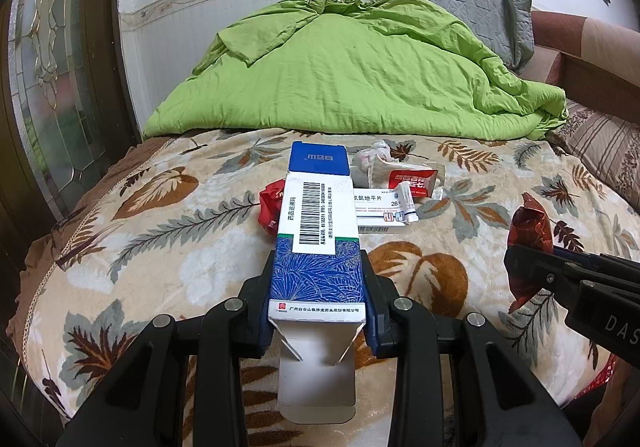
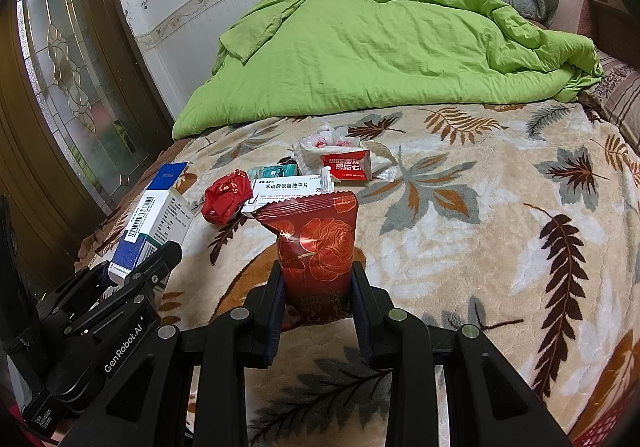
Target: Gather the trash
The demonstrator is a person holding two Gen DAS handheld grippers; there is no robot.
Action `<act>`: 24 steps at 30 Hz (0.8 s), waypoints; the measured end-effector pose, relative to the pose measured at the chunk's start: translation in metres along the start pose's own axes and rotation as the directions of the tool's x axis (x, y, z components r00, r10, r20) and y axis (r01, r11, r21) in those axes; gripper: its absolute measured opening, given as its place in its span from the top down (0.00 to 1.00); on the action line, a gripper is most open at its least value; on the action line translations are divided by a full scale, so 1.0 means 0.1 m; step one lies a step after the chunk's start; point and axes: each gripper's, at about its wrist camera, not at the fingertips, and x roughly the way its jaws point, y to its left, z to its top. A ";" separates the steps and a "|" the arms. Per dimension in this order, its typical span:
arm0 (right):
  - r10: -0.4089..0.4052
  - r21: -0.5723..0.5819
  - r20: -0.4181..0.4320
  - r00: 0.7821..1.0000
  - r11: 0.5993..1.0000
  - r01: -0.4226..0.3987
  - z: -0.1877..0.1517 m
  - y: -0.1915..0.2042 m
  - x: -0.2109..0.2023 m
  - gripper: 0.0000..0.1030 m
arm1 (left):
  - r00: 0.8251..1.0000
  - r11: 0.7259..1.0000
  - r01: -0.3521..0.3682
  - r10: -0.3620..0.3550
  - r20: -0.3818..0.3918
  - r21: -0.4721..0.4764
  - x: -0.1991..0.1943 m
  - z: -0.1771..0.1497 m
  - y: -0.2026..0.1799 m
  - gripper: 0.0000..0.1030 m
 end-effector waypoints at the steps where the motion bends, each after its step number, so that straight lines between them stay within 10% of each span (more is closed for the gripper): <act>1: 0.000 0.000 0.000 1.000 1.000 0.000 0.00 0.00 0.00 0.68 | 1.000 1.000 0.000 0.000 0.000 -0.001 0.00 0.00 -0.01 0.68; 24: 0.006 0.031 0.012 1.000 0.999 -0.007 -0.01 -0.02 -0.09 0.68 | 1.000 1.000 0.001 -0.001 0.005 0.013 -0.02 0.01 -0.08 0.68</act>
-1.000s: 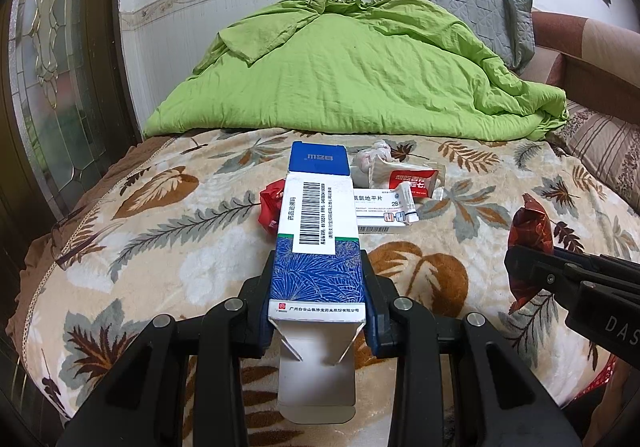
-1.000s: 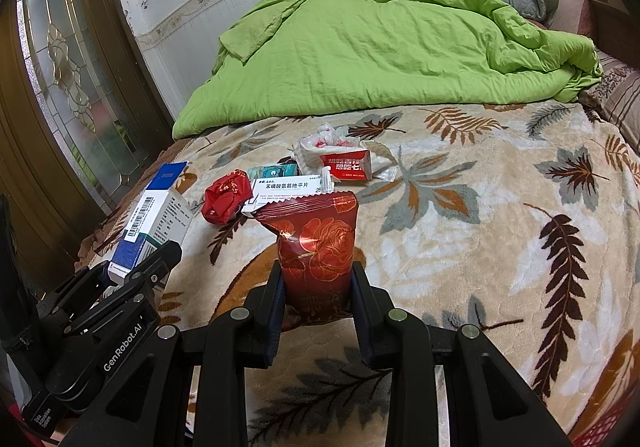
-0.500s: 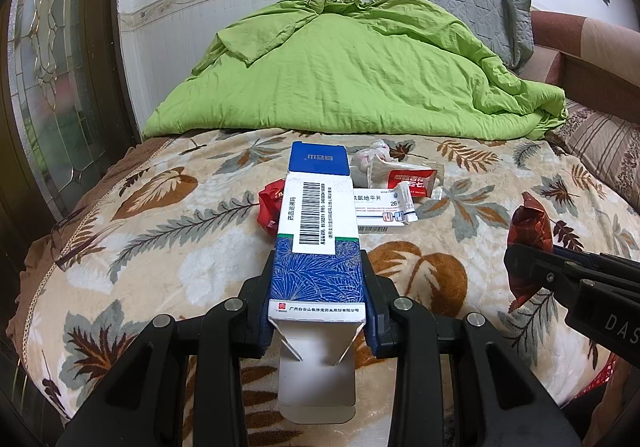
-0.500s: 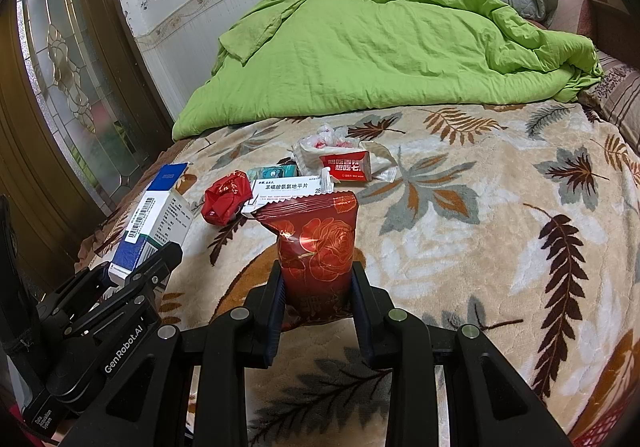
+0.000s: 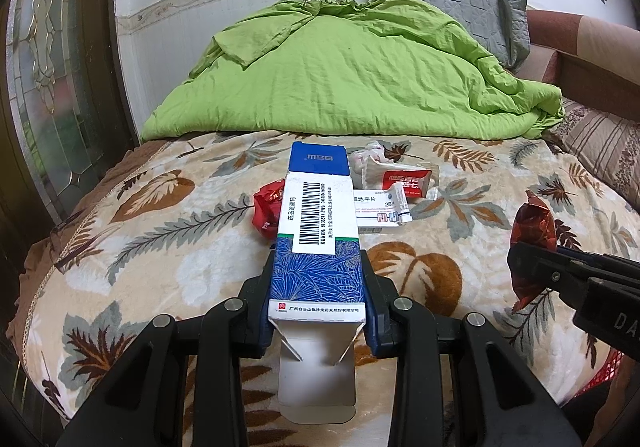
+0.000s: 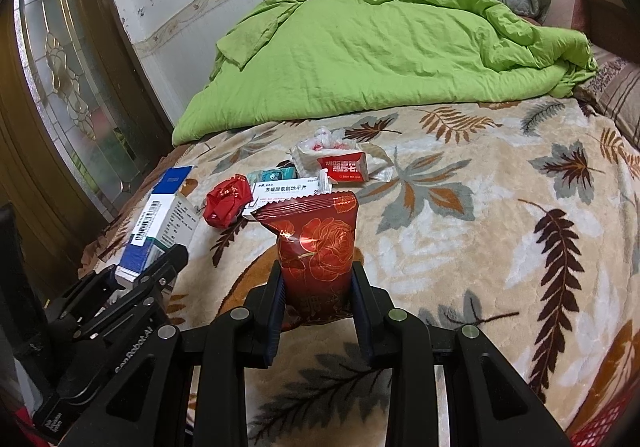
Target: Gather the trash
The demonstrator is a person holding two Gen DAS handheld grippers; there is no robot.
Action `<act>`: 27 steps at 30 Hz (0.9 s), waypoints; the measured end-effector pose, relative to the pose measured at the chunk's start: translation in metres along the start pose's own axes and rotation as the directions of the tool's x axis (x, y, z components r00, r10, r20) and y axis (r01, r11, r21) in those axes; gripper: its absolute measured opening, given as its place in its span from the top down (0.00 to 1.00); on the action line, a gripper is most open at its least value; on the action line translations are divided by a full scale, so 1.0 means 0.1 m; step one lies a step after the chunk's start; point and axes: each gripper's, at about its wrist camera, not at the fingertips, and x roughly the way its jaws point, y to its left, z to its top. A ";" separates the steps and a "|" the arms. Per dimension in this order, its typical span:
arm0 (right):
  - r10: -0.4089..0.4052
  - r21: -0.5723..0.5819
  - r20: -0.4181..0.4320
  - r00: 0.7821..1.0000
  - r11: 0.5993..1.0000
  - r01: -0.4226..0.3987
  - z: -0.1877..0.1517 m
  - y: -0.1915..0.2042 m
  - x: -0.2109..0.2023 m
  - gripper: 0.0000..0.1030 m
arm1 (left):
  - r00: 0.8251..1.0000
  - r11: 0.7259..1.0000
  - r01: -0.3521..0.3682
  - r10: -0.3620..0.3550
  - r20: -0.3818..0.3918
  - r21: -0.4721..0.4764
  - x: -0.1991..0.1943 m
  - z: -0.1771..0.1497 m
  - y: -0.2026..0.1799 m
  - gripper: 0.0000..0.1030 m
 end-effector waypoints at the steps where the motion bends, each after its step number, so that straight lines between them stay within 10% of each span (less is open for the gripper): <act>1: 0.001 0.002 0.002 1.000 1.000 -0.001 -0.01 0.00 -0.02 0.68 | 1.000 1.000 0.001 -0.001 0.000 0.006 0.00 0.00 -0.01 0.68; 27: -0.035 0.091 0.079 0.996 0.995 0.027 -0.33 -0.51 -1.06 0.68 | 0.983 0.975 0.180 -0.181 0.000 0.134 -0.59 -0.14 -0.64 0.68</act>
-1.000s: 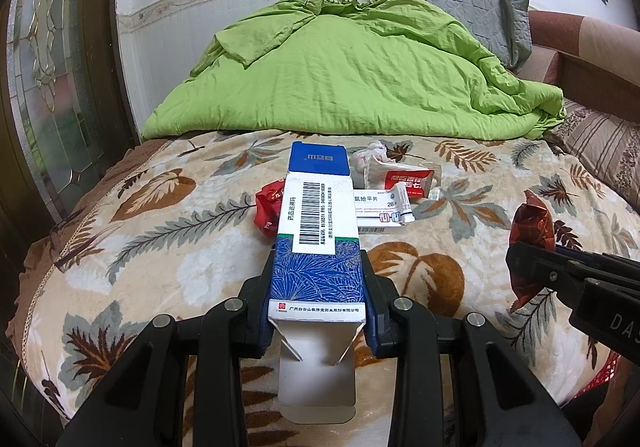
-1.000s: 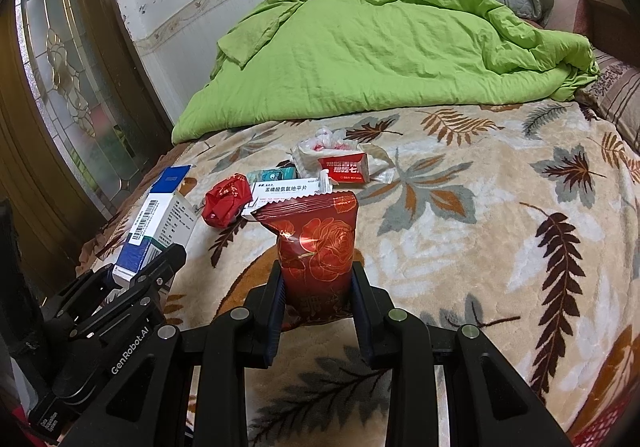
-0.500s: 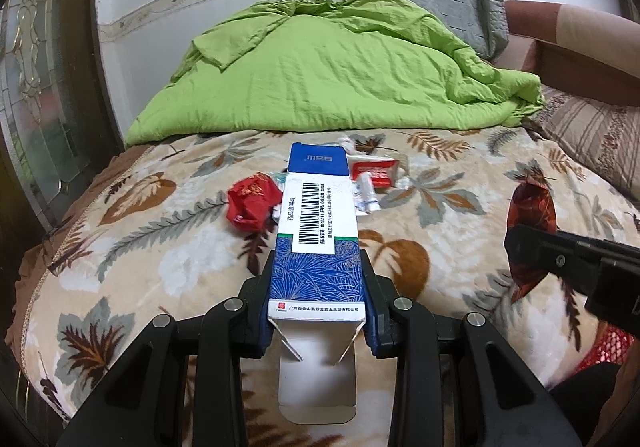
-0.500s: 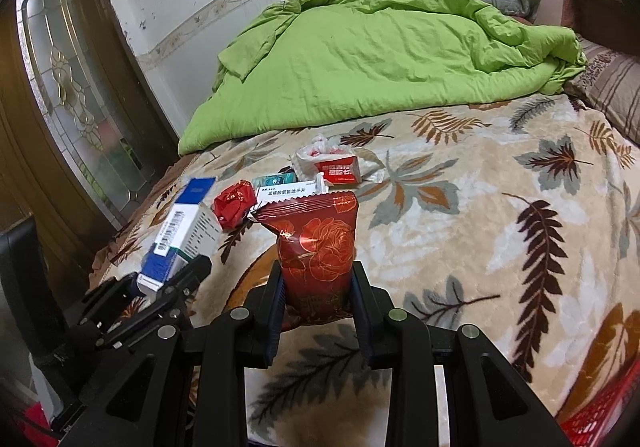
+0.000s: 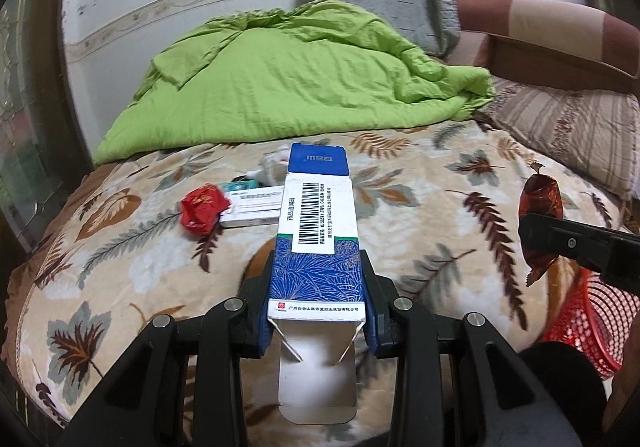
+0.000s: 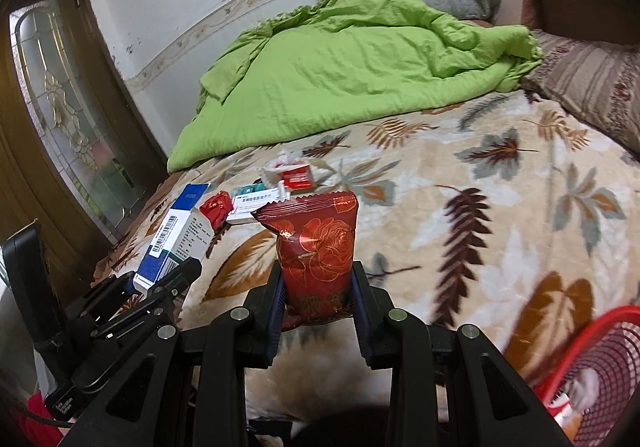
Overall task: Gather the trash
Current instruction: 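Carry the medicine box and red snack bag over the red wastebasket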
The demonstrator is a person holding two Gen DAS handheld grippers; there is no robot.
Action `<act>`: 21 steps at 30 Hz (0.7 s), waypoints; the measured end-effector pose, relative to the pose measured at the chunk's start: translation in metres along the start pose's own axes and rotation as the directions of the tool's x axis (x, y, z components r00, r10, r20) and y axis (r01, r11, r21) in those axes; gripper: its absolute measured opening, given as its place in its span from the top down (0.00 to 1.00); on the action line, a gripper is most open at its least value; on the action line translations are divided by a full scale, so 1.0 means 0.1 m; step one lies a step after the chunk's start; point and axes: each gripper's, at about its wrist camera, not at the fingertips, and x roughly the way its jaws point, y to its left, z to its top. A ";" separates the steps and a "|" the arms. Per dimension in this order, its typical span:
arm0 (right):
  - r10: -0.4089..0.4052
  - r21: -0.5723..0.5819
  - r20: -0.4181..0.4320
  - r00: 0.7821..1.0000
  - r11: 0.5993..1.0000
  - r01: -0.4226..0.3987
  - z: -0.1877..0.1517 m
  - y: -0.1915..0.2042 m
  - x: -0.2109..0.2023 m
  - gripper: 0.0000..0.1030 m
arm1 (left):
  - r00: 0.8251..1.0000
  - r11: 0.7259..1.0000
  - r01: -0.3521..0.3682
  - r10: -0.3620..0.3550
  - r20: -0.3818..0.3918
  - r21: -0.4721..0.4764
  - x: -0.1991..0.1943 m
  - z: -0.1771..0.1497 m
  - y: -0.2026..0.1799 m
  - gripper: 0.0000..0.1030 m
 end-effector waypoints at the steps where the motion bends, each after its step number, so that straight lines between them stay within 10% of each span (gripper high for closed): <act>1: -0.005 0.006 0.003 1.000 1.000 0.005 -0.01 -0.04 -0.06 0.68 | 1.000 1.000 0.010 -0.010 0.000 0.006 -0.02 0.01 -0.03 0.68; 21: -0.274 0.234 0.015 0.962 0.936 0.263 -0.39 -1.27 -1.50 0.68 | 0.953 0.935 0.303 -0.303 -0.033 0.184 -0.46 0.21 -1.15 0.68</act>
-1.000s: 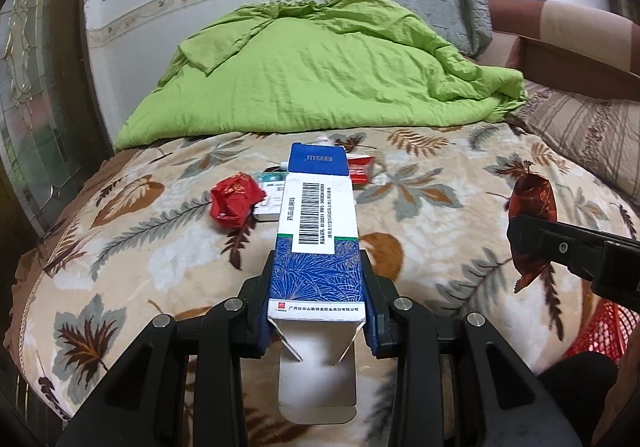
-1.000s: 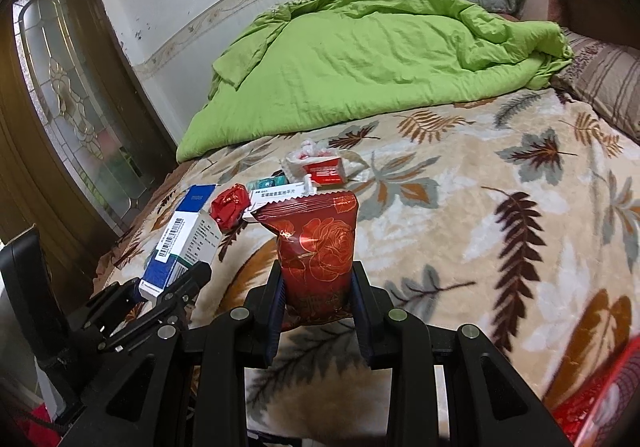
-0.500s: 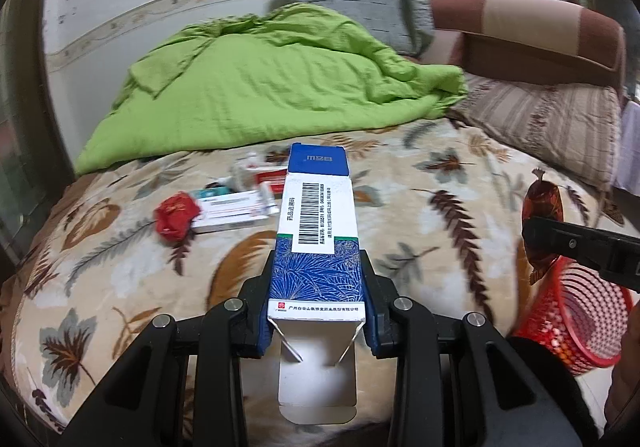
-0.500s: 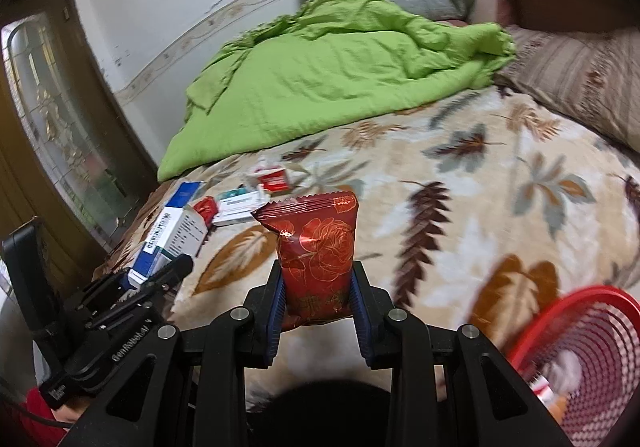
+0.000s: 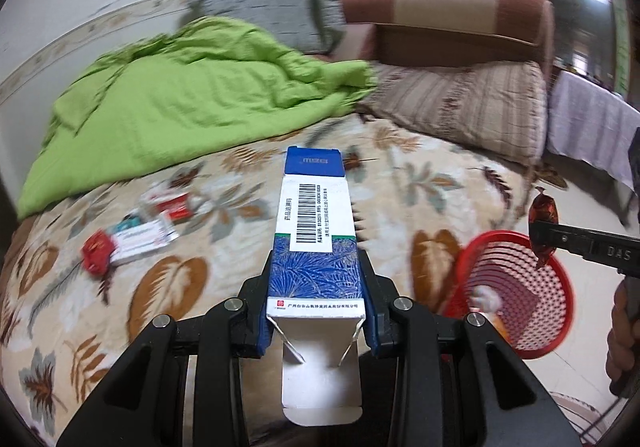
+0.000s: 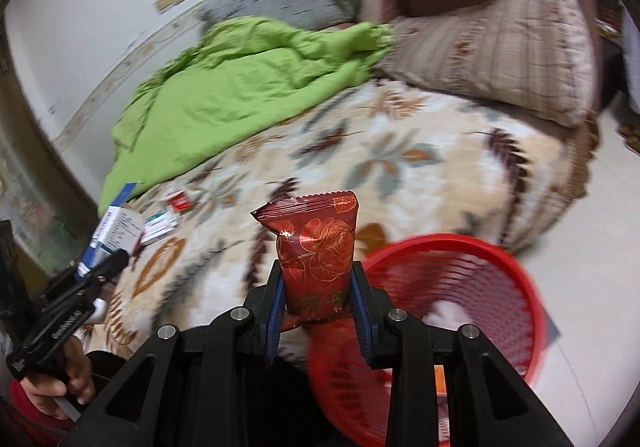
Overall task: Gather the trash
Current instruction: 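Carry the medicine box and red snack bag over the red wastebasket, then open both tools over the wastebasket to drop box and bag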
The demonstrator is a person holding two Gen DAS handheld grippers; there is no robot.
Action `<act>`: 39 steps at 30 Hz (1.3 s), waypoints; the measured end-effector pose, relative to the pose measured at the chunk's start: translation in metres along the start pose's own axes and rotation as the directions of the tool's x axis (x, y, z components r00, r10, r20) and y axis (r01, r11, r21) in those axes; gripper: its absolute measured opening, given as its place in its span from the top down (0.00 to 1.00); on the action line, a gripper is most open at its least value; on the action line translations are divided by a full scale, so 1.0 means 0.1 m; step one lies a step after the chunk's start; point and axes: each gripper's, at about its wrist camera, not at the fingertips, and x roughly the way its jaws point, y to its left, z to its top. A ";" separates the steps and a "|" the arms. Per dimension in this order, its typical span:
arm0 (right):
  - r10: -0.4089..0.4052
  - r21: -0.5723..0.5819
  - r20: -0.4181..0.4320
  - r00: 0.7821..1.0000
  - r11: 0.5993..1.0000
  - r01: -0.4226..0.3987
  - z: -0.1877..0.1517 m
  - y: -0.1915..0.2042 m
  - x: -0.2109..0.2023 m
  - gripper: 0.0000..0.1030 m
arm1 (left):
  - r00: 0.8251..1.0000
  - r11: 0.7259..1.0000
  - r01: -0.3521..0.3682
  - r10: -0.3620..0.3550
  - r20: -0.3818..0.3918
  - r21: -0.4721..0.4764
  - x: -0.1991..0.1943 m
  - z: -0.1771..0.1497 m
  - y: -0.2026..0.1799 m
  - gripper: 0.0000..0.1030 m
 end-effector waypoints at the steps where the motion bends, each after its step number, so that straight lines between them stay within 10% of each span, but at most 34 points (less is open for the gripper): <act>1: -0.015 0.014 0.004 1.000 1.000 0.015 0.00 -0.08 -0.05 0.68 | 1.000 1.000 0.021 -0.021 0.000 0.018 0.01 0.03 -0.09 0.68; 16: -0.075 0.158 0.016 0.997 0.985 0.071 -0.08 -0.73 -0.31 0.68 | 0.938 0.927 0.335 -0.310 -0.156 0.171 0.28 0.16 -1.34 0.68; 26: -0.073 0.197 -0.018 0.997 0.977 0.076 -0.15 -0.93 -0.19 0.65 | 0.905 0.902 0.399 -0.359 -0.228 0.163 0.48 0.15 -1.60 0.67; 29: -0.076 0.199 -0.027 0.997 0.977 0.080 -0.15 -0.95 -0.18 0.53 | 0.890 0.896 0.422 -0.381 -0.249 0.136 0.54 0.18 -1.62 0.47; 39: -0.089 0.188 -0.003 0.996 0.978 0.088 -0.09 -0.89 -0.23 0.48 | 0.907 0.918 0.389 -0.365 -0.211 0.082 0.51 0.26 -1.34 0.37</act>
